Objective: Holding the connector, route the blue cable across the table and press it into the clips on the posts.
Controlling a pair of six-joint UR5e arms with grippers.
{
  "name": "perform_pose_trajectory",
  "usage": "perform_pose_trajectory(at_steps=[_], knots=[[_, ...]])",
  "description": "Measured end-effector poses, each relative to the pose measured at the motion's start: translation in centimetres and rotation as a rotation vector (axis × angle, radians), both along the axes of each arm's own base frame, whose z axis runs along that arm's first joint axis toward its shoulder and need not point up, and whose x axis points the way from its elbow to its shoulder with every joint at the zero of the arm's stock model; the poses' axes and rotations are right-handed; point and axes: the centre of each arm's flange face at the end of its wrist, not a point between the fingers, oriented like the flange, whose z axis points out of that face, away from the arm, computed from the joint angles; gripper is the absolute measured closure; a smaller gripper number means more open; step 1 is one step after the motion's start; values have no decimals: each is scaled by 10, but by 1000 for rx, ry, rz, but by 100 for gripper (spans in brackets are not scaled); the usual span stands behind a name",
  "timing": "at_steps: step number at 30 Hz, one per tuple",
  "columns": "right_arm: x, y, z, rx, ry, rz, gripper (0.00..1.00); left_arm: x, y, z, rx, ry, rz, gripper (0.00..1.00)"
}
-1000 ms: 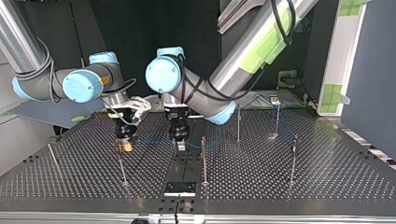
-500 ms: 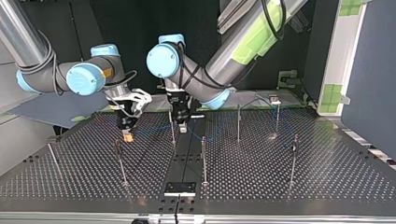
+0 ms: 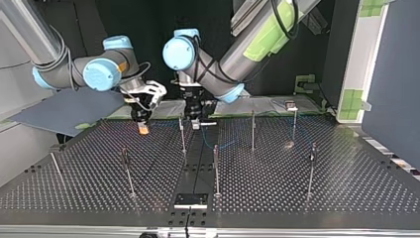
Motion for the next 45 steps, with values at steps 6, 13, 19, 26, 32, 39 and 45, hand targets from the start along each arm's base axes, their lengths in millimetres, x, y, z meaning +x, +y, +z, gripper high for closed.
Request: perform_pose_trajectory(at_steps=[6, 13, 19, 26, 32, 39, 45], knots=[[-1, 7, -10, 17, 14, 7, 100, -4, 6, -20, 2, 0, -24, 100], [-3, 13, -19, 30, 29, 11, 100, -9, 12, -45, -1, 6, -48, 100], [-3, 17, -26, 28, 46, 20, 100, -12, 17, -88, 10, 41, -77, 100], [-3, 18, -32, 28, 52, 29, 100, -18, 22, -130, 16, 90, -95, 100], [-8, 19, -46, 34, 35, 29, 100, -8, 16, -122, -11, 70, -101, 100], [-10, 12, -73, 43, 30, 23, 100, 3, 7, -109, -36, 47, -127, 100], [-12, 3, -98, 55, 27, 17, 100, 9, 4, -119, -31, 63, -136, 100]])
